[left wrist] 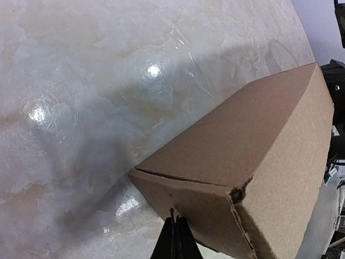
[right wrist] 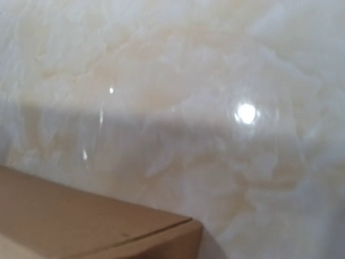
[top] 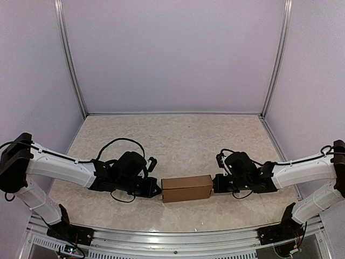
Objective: Fold the paper box
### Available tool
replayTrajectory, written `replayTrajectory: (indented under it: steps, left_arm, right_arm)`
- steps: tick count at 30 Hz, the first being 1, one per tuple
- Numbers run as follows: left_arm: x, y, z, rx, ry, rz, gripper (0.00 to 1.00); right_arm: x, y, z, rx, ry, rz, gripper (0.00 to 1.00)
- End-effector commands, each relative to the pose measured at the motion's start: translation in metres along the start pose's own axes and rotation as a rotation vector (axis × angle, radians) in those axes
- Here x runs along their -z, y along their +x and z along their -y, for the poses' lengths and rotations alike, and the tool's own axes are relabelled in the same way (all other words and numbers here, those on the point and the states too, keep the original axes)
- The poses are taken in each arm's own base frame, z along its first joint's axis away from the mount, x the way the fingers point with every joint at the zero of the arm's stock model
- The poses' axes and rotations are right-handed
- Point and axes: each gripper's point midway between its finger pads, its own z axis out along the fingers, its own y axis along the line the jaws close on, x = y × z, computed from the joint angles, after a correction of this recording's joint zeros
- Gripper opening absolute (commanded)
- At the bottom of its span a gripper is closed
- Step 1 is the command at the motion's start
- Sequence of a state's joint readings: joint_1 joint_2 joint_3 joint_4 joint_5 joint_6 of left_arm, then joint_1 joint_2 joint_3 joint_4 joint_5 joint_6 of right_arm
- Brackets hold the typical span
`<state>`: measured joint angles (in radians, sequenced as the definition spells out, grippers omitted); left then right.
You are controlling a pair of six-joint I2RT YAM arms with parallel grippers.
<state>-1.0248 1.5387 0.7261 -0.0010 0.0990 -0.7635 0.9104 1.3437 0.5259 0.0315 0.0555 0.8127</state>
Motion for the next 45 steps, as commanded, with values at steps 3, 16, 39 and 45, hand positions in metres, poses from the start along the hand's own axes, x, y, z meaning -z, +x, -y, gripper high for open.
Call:
replayTrajectory:
  steps: [3, 16, 39, 45]
  left_arm:
    - [0.011, -0.004, 0.0, 0.017, 0.01, 0.054, 0.0]
    - [0.044, -0.004, -0.023, -0.005, -0.145, 0.091, 0.0]
    - [0.046, -0.035, 0.054, -0.002, 0.316, 0.193, 0.0]
    - [0.014, 0.004, 0.015, 0.091, 0.311, 0.122, 0.0]
  right_arm:
    - [-0.014, -0.023, -0.013, 0.071, -0.07, 0.004, 0.0]
    - [-0.005, -0.033, 0.021, 0.175, 0.124, -0.006, 0.0]
    - [0.038, -0.043, 0.012, 0.138, 0.071, 0.07, 0.0]
    - [0.033, -0.037, 0.014, 0.129, 0.068, 0.051, 0.0]
